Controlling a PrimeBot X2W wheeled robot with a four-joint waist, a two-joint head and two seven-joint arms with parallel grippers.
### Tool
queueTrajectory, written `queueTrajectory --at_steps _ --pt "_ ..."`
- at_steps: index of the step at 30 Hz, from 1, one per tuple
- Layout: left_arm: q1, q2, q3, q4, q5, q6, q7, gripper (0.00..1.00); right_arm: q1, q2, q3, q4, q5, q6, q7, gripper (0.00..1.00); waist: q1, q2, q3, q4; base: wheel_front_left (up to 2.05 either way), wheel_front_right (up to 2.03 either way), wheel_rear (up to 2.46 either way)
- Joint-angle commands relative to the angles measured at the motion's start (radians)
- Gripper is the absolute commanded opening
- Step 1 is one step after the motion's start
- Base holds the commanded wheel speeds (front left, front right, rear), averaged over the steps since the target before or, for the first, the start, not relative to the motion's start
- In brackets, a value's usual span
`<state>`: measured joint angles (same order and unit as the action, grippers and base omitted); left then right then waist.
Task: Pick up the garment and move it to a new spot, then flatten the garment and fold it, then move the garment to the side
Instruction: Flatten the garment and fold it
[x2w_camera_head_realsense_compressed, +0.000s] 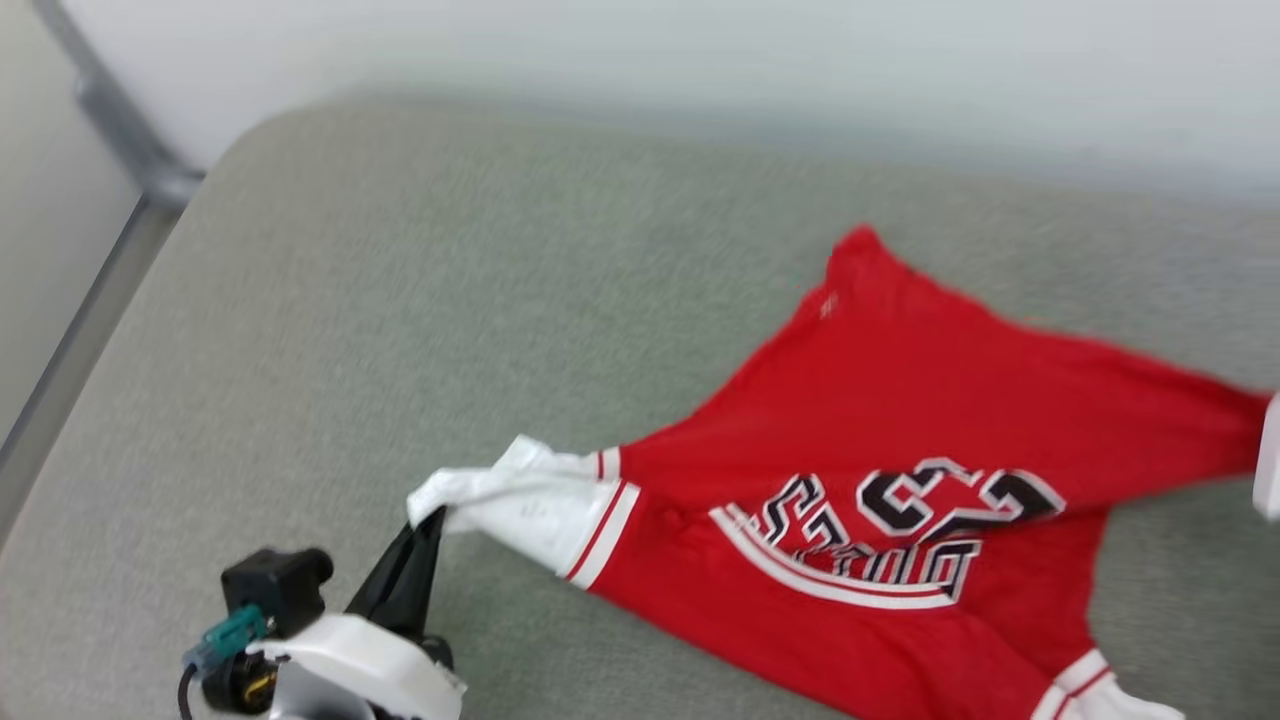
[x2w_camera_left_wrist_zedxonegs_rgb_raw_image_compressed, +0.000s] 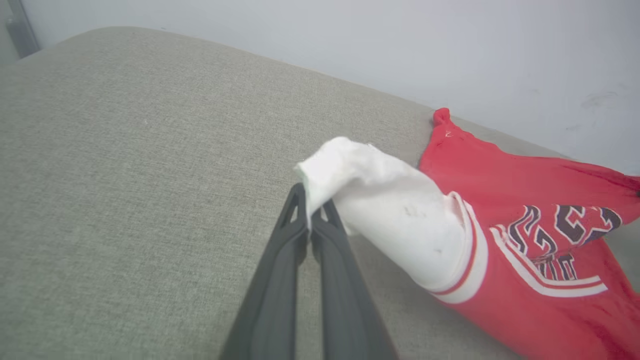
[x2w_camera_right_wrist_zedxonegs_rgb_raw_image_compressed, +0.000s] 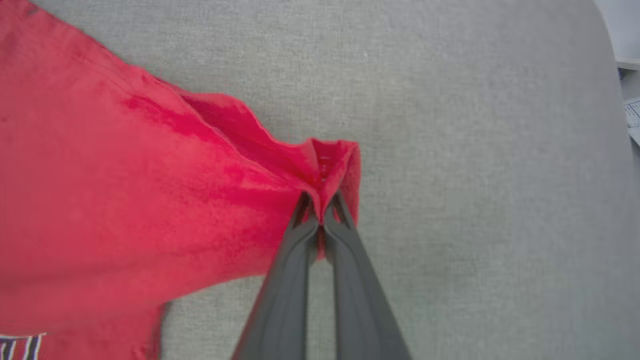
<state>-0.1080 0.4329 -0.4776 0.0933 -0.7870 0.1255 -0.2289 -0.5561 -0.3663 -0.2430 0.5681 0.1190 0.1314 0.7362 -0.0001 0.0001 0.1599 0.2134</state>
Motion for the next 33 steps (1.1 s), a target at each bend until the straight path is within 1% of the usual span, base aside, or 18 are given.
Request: queueTrajectory --at_steps 1,4,7,9,12,14,17,19,21,22,23,25,28,31,33 --pt "0.025 0.01 0.007 -0.003 -0.005 0.011 0.002 0.0 0.071 0.005 -0.008 -0.041 0.021 -0.001 0.015 0.0 0.0001 -0.0001 -0.079 -0.069 0.0 0.0 0.0" --pt "0.069 0.021 0.015 -0.003 -0.015 0.033 0.01 0.0 0.219 0.032 -0.038 -0.158 0.066 -0.001 0.035 0.0 0.0001 -0.0001 -0.128 -0.107 0.0 0.0 0.0" --pt "0.104 0.028 0.015 0.004 -0.026 0.045 0.02 0.0 0.371 0.067 -0.072 -0.271 0.101 -0.001 0.061 0.0 0.0001 -0.0001 -0.164 -0.139 0.0 0.0 0.0" --pt "0.116 0.032 0.014 0.007 -0.031 0.047 0.026 0.0 0.464 0.097 -0.101 -0.341 0.119 -0.001 0.071 0.0 0.0001 -0.0001 -0.174 -0.156 0.0 0.0 0.0" --pt "0.123 0.033 0.016 0.015 -0.036 0.048 0.026 0.0 0.587 0.165 -0.145 -0.429 0.133 -0.001 0.067 0.0 0.0001 -0.0001 -0.179 -0.173 0.0 0.0 0.0" --pt "0.123 0.033 0.014 0.02 -0.038 0.045 0.026 0.0 0.664 0.22 -0.172 -0.472 0.138 -0.001 0.062 0.0 0.0001 -0.0001 -0.182 -0.178 0.0 0.0 0.0" --pt "0.119 0.033 0.011 0.027 -0.04 0.043 0.031 0.0 0.759 0.28 -0.203 -0.51 0.143 -0.001 0.045 0.0 0.0001 -0.0001 -0.183 -0.181 0.0 0.0 0.0" --pt "0.112 0.033 0.008 0.029 -0.041 0.04 0.033 0.0 0.802 0.304 -0.232 -0.518 0.164 -0.001 0.019 0.0 0.0001 -0.0001 -0.183 -0.179 0.0 0.0 0.0" --pt "0.105 0.032 0.006 0.032 -0.04 0.037 0.037 0.0 0.839 0.316 -0.235 -0.509 0.191 -0.001 -0.012 0.0 0.0001 -0.0001 -0.183 -0.177 0.0 0.0 0.0" --pt "0.103 0.032 0.005 0.032 -0.04 0.038 0.036 0.0 0.846 0.317 -0.23 -0.489 0.243 -0.001 -0.039 0.39 0.0001 -0.0001 -0.183 -0.176 0.0 0.0 0.0" --pt "0.102 0.032 0.004 0.032 -0.04 0.039 0.037 0.0 0.856 0.318 -0.221 -0.474 0.265 -0.001 -0.072 1.0 0.0001 -0.0001 -0.182 -0.177 0.0 0.0 0.0" --pt "0.099 0.032 0.002 0.03 -0.039 0.042 0.038 0.0 0.856 0.315 -0.215 -0.452 0.312 -0.001 -0.168 1.0 0.0001 -0.0001 -0.18 -0.177 0.0 0.0 0.0" --pt "0.094 0.034 -0.002 0.026 -0.034 0.046 0.044 0.0 0.822 0.315 -0.194 -0.441 0.329 -0.001 -0.337 1.0 0.0001 -0.0001 -0.176 -0.176 0.0 0.0 0.0" --pt "0.085 0.034 -0.005 0.022 -0.031 0.048 0.046 0.0 0.78 0.315 -0.181 -0.455 0.3 -0.001 -0.512 1.0 0.0001 -0.0001 -0.172 -0.173 0.0 0.0 0.0" --pt "0.075 0.033 -0.007 0.021 -0.028 0.044 0.048 0.0 0.744 0.316 -0.163 -0.462 0.278 -0.001 -0.6 1.0 0.0001 -0.0001 -0.167 -0.168 0.0 0.0 0.0"
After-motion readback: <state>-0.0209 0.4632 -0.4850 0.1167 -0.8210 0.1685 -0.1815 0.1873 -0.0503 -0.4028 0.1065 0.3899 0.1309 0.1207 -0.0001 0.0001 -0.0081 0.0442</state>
